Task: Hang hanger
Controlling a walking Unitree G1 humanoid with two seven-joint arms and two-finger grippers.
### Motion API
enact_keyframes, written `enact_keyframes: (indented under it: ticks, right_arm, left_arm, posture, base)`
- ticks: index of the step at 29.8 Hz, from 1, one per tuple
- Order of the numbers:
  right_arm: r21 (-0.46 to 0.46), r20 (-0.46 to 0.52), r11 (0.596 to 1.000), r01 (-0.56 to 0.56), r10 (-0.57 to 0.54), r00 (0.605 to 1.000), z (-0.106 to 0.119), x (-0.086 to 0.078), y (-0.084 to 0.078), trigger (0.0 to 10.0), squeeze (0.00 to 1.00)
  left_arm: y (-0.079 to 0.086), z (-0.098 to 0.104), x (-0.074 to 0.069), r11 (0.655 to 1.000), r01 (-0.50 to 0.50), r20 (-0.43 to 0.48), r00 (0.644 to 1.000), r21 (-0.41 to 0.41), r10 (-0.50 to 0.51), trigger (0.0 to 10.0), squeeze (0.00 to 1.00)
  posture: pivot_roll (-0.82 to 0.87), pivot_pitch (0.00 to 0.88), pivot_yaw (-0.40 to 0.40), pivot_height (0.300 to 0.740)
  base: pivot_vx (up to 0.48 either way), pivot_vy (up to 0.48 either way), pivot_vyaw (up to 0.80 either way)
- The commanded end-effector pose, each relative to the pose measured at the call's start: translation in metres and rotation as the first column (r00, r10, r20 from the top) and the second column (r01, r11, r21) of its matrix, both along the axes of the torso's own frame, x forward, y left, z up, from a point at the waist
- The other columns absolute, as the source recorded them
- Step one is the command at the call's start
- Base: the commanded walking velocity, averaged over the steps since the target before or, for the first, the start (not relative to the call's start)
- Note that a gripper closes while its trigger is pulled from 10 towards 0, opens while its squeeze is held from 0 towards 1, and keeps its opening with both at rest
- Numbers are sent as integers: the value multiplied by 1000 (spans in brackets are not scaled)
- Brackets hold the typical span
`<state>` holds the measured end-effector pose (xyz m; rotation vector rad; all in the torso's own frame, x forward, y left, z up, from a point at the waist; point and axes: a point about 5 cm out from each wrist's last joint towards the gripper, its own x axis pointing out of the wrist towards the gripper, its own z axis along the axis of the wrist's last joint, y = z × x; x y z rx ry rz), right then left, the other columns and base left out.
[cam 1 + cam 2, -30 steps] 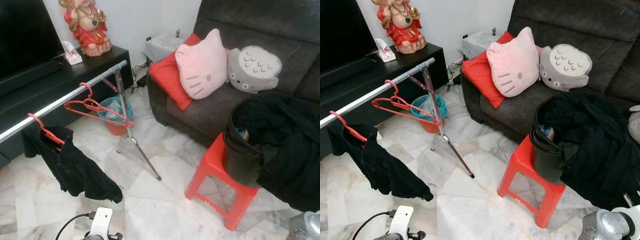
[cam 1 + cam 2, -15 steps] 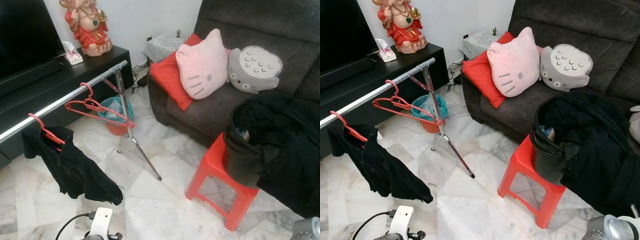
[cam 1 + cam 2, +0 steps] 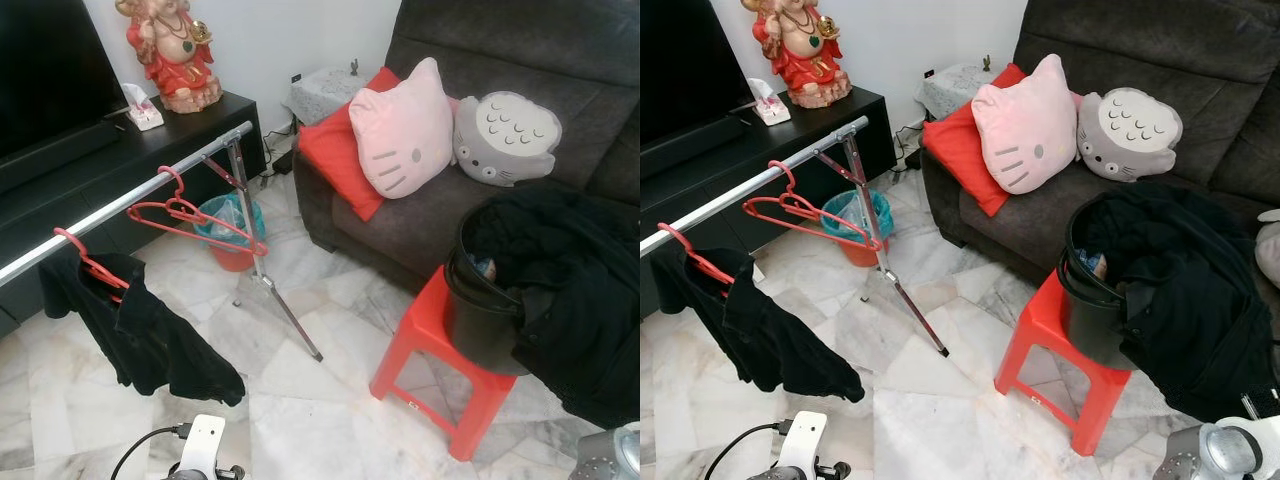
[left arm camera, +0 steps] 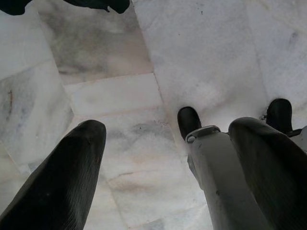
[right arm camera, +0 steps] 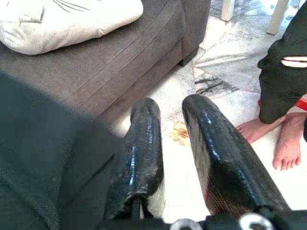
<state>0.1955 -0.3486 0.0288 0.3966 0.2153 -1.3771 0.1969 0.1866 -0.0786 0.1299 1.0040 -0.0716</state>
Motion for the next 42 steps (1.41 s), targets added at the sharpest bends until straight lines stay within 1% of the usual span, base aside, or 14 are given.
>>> enact_keyframes:
  ticks: [1,7,8,9,10,12,20,22,27,28,33,36,37,42]
  right_arm:
    - [-8,-16,1000,27,-27,1000,-1,-4,-2,10000,1000]
    - [7,-26,1000,-16,16,1000,-6,-2,-2,10000,1000]
    - [16,-28,988,-151,151,988,-8,10,5,10000,765]
    - [-28,-63,957,-287,285,956,-6,22,14,10000,0]
    - [-28,-63,957,-287,285,956,-6,22,14,10000,0]
    - [-115,-129,884,-453,439,889,-2,37,30,10000,0]
    - [-169,-197,756,-633,603,773,-3,52,53,10000,0]
    - [-201,-226,664,-720,683,694,0,60,63,10000,0]
    - [-234,-267,548,-803,758,595,2,67,75,10000,0]
    - [-244,-247,493,-835,801,545,4,71,83,10000,0]
    - [-267,-231,382,-885,866,444,6,74,96,10000,0]
    - [-286,-257,395,-873,846,467,6,72,93,10000,0]
    - [-284,-268,473,-834,796,542,5,67,82,10000,0]
    - [-313,-298,585,-748,687,662,7,57,60,10000,0]
  left_arm:
    - [5,0,-1,1000,4,-3,1000,20,-4,10000,0]
    - [5,0,-1,1000,4,-2,1000,19,-4,10000,0]
    - [5,0,-1,1000,4,-1,1000,20,-4,10000,0]
    - [5,0,-1,1000,5,-1,1000,20,-5,10000,0]
    - [5,0,-1,1000,5,-1,1000,20,-5,10000,0]
    - [5,0,-1,1000,4,1,1000,20,-4,10000,0]
    - [5,0,0,1000,-4,6,1000,20,4,10000,0]
    - [5,1,0,1000,-7,9,1000,19,7,10000,0]
    - [4,1,1,1000,-10,13,1000,16,10,10000,0]
    - [4,1,1,1000,-12,14,1000,14,11,10000,0]
    - [3,1,1,1000,-11,14,1000,8,11,10000,0]
    - [3,1,1,1000,-10,14,1000,4,10,10000,0]
    - [3,1,1,1000,-9,13,1000,4,9,10000,0]
    - [3,1,1,1000,-8,12,1000,1,8,10000,0]
  posture:
    - [-14,0,55,740]
    - [-18,0,56,740]
    - [-18,0,56,740]
    - [-17,0,55,740]
    - [-17,0,55,740]
    - [-14,0,54,740]
    - [-10,0,51,740]
    - [-12,0,50,740]
    - [-12,0,48,740]
    - [-11,0,47,740]
    - [-12,0,45,740]
    - [-10,0,44,740]
    - [-12,0,45,740]
    - [-13,0,47,740]
  base:
    - [0,0,0]
    - [0,0,0]
    - [0,0,0]
    - [0,0,0]
    - [0,0,0]
    - [0,0,0]
    - [0,0,0]
    - [0,0,0]
    - [0,0,0]
    - [0,0,0]
    - [0,0,0]
    - [0,0,0]
    - [0,0,0]
    - [0,0,0]
